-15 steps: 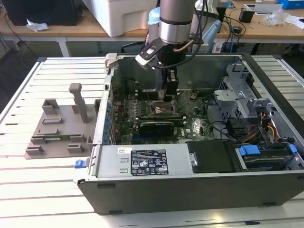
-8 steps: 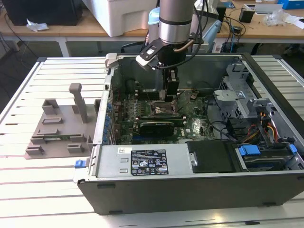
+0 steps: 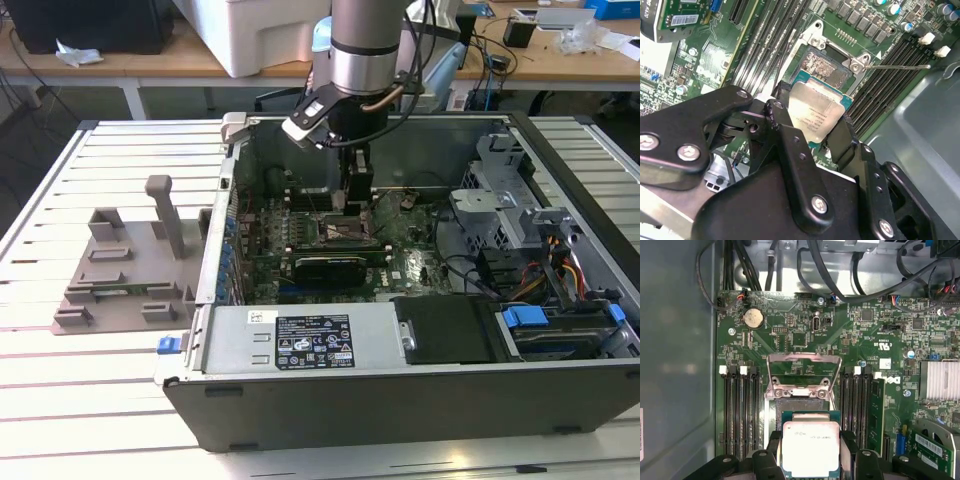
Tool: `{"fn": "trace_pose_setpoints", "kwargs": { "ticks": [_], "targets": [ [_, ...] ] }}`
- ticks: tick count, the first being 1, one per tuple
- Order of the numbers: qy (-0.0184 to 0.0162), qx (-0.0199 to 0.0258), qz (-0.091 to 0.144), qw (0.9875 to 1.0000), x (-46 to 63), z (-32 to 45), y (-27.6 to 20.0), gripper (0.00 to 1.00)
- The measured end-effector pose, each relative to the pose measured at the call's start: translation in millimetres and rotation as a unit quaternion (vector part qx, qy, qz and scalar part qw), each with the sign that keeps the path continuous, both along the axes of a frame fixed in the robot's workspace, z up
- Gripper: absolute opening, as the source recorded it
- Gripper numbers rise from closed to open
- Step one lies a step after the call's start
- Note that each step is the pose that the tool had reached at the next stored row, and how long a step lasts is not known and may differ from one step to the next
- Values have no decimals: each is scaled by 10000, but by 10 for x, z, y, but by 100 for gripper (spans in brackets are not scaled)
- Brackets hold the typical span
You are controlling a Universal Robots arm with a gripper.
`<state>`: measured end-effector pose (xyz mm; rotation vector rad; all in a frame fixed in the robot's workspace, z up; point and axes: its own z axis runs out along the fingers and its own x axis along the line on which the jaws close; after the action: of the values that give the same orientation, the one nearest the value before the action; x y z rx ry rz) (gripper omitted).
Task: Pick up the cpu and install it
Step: 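Place the cpu into insertion slot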
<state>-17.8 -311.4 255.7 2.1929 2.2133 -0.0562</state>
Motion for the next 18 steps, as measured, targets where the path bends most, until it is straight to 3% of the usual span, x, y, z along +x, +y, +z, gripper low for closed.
{"fn": "trace_pose_setpoints", "kwargs": {
  "ticks": [5, 14, 18],
  "targets": [
    [1, -1, 1, 10000, -21, -17, 9, 54],
    [0, -1, 13, 10000, -26, -152, 39, 54],
    [0, -2, 26, 10000, -50, -287, 64, 54]
  ]
}}
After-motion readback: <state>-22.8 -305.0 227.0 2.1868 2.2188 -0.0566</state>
